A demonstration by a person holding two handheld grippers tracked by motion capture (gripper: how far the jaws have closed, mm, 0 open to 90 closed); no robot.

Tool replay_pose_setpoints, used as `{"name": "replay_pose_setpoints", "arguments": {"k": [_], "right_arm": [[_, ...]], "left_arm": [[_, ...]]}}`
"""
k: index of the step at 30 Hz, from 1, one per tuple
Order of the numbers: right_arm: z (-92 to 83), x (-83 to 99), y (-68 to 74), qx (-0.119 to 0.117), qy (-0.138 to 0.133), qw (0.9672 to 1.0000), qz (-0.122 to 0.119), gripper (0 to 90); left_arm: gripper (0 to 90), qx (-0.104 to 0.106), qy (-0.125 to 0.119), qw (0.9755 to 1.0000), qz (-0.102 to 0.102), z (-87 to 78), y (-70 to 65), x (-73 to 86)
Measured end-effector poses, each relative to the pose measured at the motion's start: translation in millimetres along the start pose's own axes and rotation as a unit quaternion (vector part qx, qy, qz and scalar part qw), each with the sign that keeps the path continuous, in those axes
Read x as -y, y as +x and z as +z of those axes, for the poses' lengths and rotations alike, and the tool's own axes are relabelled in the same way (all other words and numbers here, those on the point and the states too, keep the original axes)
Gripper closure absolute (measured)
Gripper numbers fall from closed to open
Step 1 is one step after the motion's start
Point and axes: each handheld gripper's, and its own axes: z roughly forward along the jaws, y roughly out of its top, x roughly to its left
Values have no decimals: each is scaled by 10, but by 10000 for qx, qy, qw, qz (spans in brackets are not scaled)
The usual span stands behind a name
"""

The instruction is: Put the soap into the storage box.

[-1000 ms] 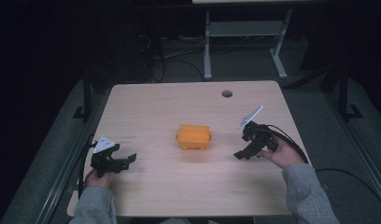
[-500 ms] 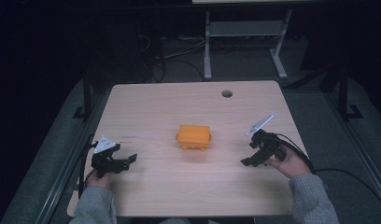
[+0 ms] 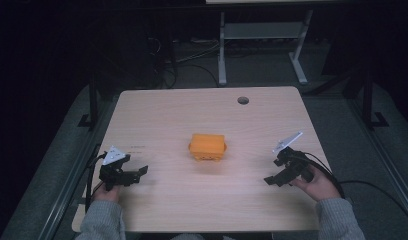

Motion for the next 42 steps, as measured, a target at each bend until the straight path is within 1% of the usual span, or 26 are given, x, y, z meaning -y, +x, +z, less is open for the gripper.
{"name": "replay_pose_setpoints", "arguments": {"k": [3,5,7,14,19,21,26,28,30,35,36,38,40,42], "right_arm": [[15,79,-7,-40,-29,10000,74,155],[26,123,-5,-9,-39,9999,101,155],[30,164,4,-47,-61,9999,148,155],[26,281,22,-26,-180,9995,254,155],[29,355,37,-17,-209,9993,319,155],[28,378,44,-21,-218,9992,338,155],[6,442,71,33,-329,9987,376,155],[2,469,79,51,-358,9984,425,155],[-2,498,82,86,-374,9985,393,155],[-15,569,125,91,-448,9975,531,155],[-16,595,137,139,-452,9975,518,155],[-27,628,171,197,-462,9969,598,155],[-52,660,198,243,-511,9965,620,155],[-77,688,209,242,-607,9957,653,155]], "left_arm": [[138,18,11,10000,12,-5,2,-2],[138,46,19,10000,11,-5,-2,-1],[138,86,-14,10000,5,2,-10,1],[138,156,17,9999,25,1,-18,0],[139,188,51,9998,68,4,-17,2],[138,186,42,9998,26,9,-27,4],[138,211,7,9998,-1,17,-41,7],[138,217,-15,9998,-5,20,-43,8],[138,221,-2,9998,6,17,-43,4],[138,216,16,9998,18,17,-42,3],[138,220,18,9998,20,18,-42,2],[138,218,35,9997,43,18,-42,-4],[138,208,49,9997,113,17,-37,-10],[138,213,62,9997,133,21,-35,-11]]}}
